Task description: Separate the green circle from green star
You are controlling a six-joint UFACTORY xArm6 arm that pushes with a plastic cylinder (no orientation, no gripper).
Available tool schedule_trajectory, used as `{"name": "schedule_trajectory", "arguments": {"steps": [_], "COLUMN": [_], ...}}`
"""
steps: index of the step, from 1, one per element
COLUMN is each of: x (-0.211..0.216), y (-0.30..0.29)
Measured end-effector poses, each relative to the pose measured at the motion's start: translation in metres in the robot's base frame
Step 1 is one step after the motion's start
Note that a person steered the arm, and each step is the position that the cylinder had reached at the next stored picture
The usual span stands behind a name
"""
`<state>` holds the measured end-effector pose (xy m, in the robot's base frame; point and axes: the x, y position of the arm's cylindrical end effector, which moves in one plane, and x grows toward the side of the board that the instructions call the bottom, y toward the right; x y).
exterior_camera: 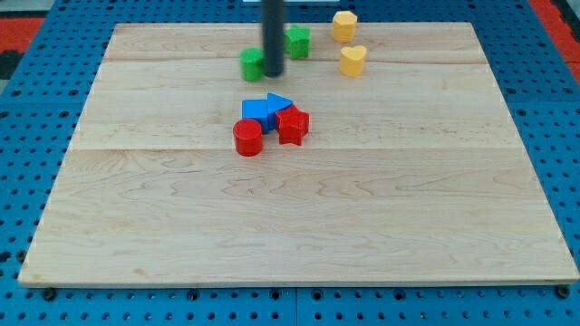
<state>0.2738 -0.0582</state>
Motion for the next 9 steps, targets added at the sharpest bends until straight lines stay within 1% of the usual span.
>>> {"name": "schedule_trajectory", "arguments": {"steps": [1,2,3,9], "x": [-0.015,-0.016,-0.017,-0.016], "y": [-0.024,-0.067,-0.122,-0.116]}}
